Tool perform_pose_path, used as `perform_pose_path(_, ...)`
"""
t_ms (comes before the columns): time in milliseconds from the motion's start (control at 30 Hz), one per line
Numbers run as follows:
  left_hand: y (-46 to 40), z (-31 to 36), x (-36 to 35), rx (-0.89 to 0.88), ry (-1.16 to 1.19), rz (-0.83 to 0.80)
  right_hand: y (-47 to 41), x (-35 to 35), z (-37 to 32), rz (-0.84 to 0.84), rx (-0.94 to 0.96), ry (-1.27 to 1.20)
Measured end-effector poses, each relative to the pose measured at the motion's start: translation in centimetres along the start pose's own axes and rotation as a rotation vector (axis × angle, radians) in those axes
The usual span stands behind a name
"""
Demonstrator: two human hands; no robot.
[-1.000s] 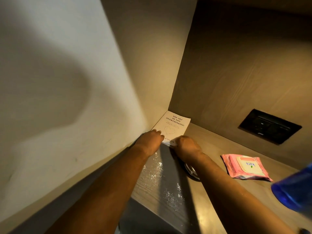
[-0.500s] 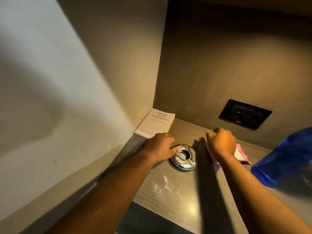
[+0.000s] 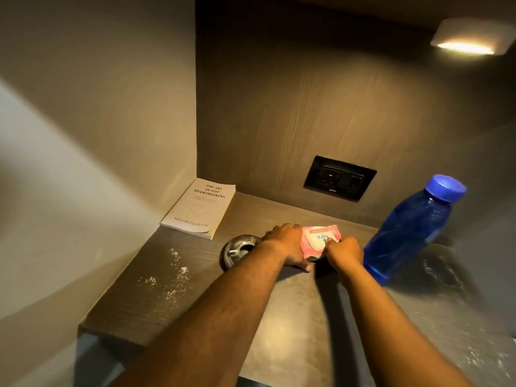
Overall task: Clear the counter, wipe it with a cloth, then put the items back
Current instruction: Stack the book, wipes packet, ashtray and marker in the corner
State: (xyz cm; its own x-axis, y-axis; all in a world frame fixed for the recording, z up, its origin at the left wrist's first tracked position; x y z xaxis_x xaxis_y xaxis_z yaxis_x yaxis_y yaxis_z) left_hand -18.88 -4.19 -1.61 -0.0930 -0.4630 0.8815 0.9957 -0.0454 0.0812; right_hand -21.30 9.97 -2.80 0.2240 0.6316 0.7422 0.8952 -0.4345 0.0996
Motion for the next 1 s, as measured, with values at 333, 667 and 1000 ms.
perform_pose_path(333, -0.2, -3.9, 4.8, 0.018, 0.079, 0.243, 1.9, -2.0, -3.0, -0.106, 0.110, -0.368)
perform_pose_path(667, 6.3, -16.0, 10.0, 0.401, 0.035, 0.580, 11.3, -11.3, -15.0, -0.500, 0.590, -0.330)
perform_pose_path(1000, 7.4, -19.3, 9.1, 0.377, 0.021, 0.424, 11.9, -14.2, -15.3, -0.581, 0.755, -0.030)
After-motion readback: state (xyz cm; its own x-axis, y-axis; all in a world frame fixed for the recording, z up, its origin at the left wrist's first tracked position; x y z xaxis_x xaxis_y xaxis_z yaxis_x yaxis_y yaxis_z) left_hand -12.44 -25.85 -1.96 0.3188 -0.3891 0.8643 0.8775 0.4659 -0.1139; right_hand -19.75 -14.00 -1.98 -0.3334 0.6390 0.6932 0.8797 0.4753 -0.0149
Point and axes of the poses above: each hand's wrist, its own y-axis away from the middle knuckle, its own x-axis out of the back of the hand, z = x × y, the point moved 1 cm from there along -y, towards the middle knuckle, and after that the axes turned 7 degrees about z, right-handed, at the moved point
